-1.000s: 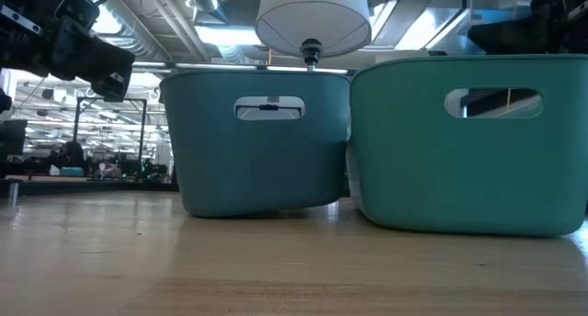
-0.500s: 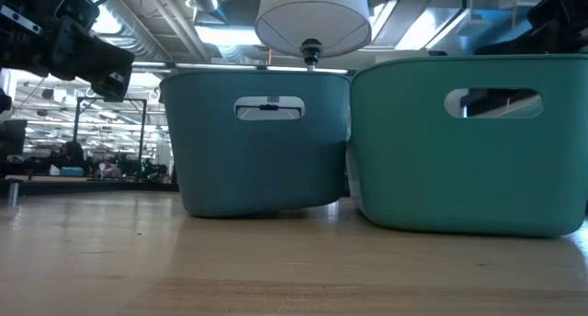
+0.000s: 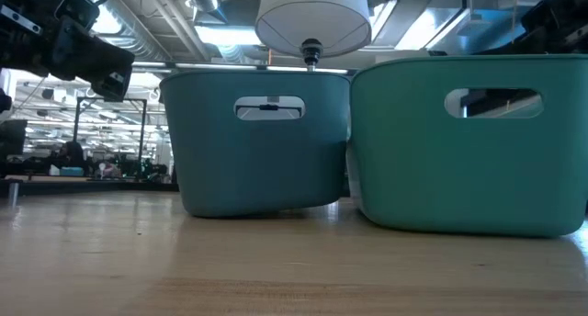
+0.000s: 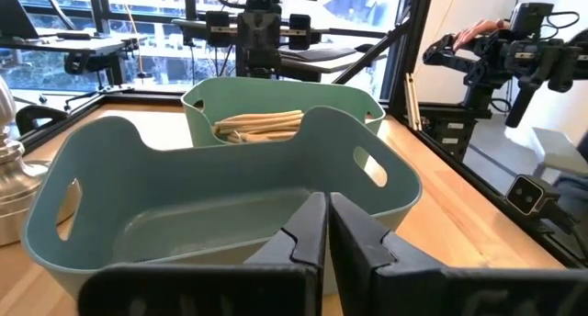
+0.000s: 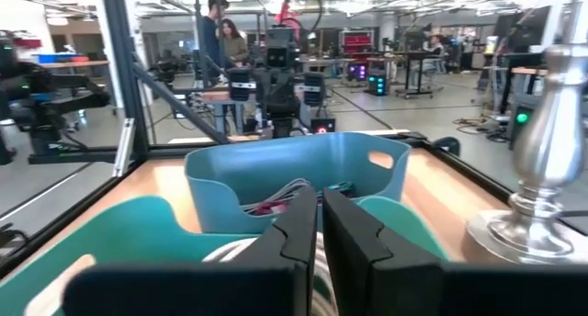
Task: Pick and place items into bin
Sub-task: Return to Home Position
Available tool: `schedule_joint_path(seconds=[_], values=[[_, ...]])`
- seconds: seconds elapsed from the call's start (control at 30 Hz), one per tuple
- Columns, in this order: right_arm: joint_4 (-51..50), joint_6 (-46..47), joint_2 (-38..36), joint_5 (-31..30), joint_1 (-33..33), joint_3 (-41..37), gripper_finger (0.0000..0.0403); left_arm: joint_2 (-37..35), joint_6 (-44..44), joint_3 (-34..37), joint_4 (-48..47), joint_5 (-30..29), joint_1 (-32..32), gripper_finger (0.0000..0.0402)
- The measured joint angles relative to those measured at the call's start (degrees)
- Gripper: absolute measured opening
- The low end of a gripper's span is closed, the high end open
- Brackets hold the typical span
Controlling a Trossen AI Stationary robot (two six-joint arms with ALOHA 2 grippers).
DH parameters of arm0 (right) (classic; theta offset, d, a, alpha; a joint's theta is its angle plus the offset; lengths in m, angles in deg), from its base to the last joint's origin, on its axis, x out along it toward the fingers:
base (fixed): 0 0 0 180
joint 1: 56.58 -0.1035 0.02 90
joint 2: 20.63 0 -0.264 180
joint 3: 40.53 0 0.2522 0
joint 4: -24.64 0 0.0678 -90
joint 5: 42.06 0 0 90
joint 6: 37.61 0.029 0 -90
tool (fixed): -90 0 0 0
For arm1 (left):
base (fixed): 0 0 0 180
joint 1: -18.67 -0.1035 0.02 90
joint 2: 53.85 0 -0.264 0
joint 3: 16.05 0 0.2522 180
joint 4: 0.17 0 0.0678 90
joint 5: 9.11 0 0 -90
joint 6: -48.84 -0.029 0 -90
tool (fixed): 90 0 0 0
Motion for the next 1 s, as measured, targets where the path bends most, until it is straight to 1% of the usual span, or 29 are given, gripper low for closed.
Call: schedule_joint_path(seconds=[0.27, 0.6, 1.0], values=[[0.00, 0.00, 0.00, 0.01, 3.05, 0.01, 0.0026, 0.00, 0.00, 0.00, 0.02, 0.02, 0.00, 0.0013], [0.00, 0.00, 0.02, 0.02, 5.15, 0.00, 0.0025, 0.02, -0.01, 0.00, 0.02, 0.02, 0.00, 0.0006], [0.02, 0.00, 0.09, 0.02, 5.35, 0.00, 0.0025, 0.02, -0.01, 0.00, 0.03, 0.02, 0.00, 0.0013]])
